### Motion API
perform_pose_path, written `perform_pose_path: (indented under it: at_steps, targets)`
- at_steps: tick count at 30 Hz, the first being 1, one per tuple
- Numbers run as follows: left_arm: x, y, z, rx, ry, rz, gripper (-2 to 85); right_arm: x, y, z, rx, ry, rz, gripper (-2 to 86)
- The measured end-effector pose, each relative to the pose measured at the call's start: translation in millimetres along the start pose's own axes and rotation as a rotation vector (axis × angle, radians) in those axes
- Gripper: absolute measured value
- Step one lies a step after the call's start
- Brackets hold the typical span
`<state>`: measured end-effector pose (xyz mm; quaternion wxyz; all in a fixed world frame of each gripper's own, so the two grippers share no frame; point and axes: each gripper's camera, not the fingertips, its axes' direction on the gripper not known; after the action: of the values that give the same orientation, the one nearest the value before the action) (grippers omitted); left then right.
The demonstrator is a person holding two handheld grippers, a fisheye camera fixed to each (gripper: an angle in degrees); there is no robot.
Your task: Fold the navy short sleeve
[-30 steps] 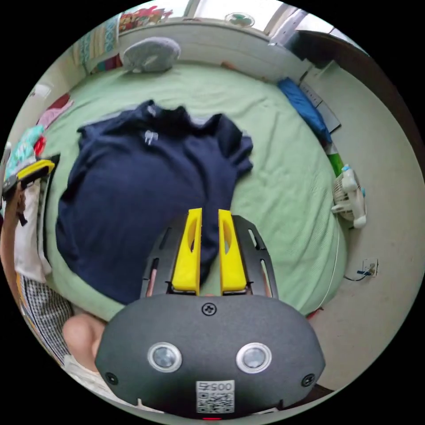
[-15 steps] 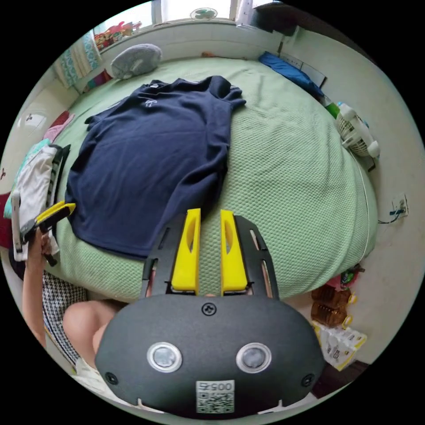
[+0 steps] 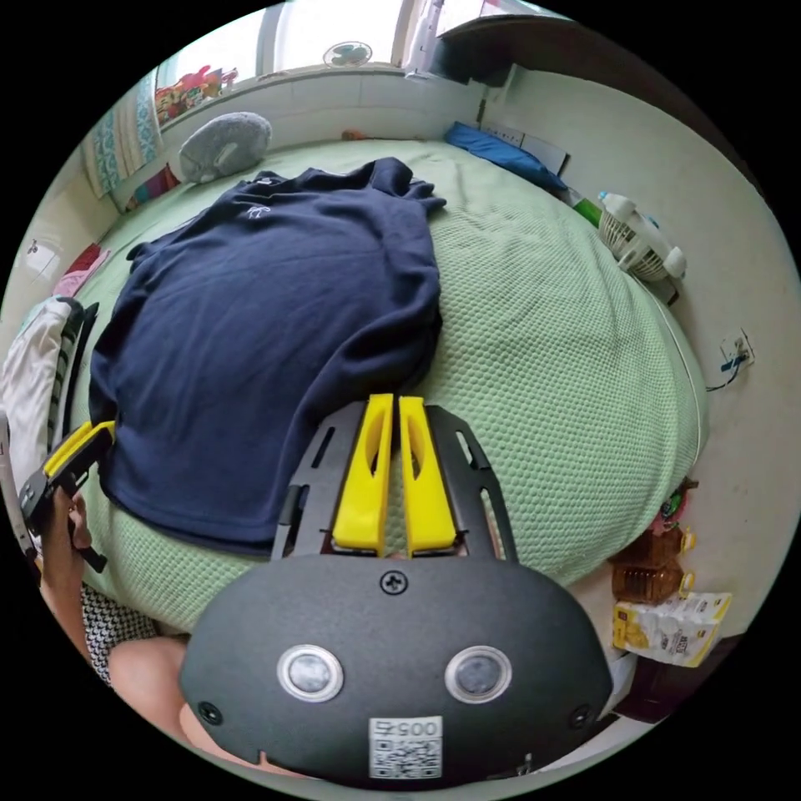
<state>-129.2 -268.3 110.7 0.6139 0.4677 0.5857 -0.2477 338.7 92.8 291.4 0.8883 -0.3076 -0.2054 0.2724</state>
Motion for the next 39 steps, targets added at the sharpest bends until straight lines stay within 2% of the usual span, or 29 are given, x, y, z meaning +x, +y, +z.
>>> perform_pose_path:
  at_steps: [8, 18, 27, 31, 35, 39]
  targets:
    - [-10, 34, -36, -0.006, -0.020, 0.022, 4.5, 27, 24, -47, 0.005, -0.099, -0.002, -1.5]
    - [-29, 105, -101, -0.005, 0.078, 0.057, 4.6, 31, 86, -95, -0.040, -0.036, -0.088, -1.5]
    - [-27, 165, -70, -0.165, 0.180, 0.059, 4.2, 48, 136, -79, -0.113, 0.013, -0.089, -1.5]
    - [-45, 182, -83, -0.146, 0.253, 0.035, 2.6, 67, 154, -85, -0.105, 0.000, -0.102, -1.5]
    - [-57, 182, -106, -0.096, 0.193, 0.011, 0.5, 76, 153, -99, -0.067, 0.005, -0.102, -1.3]
    - [-44, 154, -132, -0.002, 0.196, 0.040, -0.1, 61, 133, -110, 0.008, -0.072, -0.132, -1.2]
